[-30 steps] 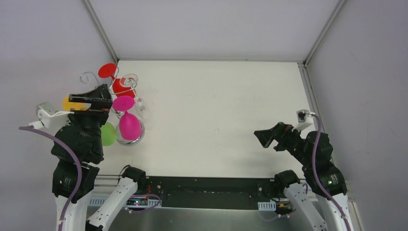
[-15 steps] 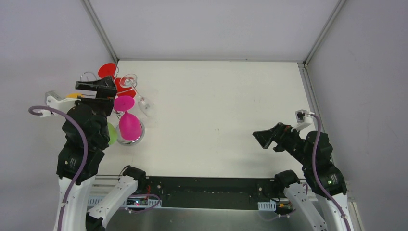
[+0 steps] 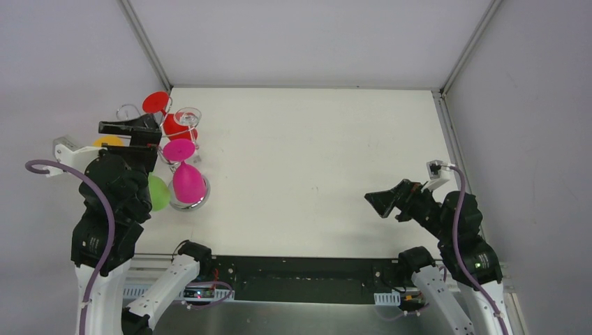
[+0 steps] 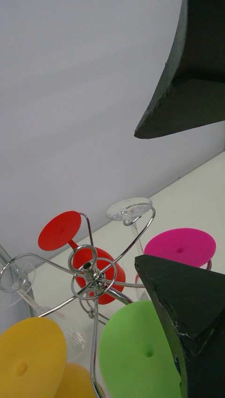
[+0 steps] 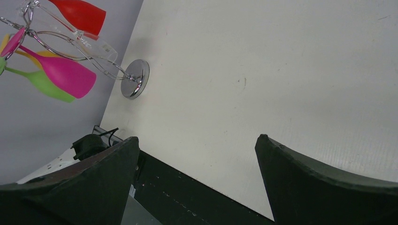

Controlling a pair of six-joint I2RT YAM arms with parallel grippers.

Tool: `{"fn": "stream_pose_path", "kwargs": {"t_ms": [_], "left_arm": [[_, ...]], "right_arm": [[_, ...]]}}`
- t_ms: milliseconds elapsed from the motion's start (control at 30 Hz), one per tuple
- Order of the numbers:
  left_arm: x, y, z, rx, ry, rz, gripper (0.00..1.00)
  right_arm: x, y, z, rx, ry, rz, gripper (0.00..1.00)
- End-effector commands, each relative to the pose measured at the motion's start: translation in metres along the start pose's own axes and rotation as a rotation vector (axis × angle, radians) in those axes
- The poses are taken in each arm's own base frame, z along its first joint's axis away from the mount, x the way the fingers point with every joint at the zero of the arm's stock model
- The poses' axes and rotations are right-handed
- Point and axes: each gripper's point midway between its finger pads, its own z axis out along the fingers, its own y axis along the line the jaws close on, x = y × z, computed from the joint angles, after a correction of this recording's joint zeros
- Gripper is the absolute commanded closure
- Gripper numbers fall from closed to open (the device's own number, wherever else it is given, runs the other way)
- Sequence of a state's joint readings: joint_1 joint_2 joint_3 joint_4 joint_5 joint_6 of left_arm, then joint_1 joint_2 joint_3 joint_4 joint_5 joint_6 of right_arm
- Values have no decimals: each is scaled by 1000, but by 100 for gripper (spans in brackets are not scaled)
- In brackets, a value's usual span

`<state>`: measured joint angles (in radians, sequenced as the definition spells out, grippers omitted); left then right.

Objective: Take the wine glass off the wine glass rack
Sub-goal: Pick up the wine rack from the center of the board.

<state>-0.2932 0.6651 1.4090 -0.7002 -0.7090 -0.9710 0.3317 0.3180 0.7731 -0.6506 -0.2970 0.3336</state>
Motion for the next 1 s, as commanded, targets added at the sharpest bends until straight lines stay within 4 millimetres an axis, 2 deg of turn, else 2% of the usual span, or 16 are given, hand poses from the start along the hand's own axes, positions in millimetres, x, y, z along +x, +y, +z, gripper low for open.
{"fn": "stream_pose_path", "kwargs": {"t_ms": [0,200,467,600,833,967], "left_arm": [[14,10,8,-31,11,18,0],[25,11,16,-18,14,29,0],[26,10,23,-19,-10,54,0],[32,12,30,-26,2,60,2],[38,26,49,-61,38,4,5],[30,32,55,-83,11,16,5]], "right_arm": [[-6,14,-2,-69,-27,-5,1],[-4,17,-6,-86,-25,-10,1],[-2,17,-8,-91,-30,-17,1],[-2,17,-9,-93,-33,-21,1],[0,17,-11,-94,-32,-37,1],[1,18,-12,-99,-29,-41,1]]}}
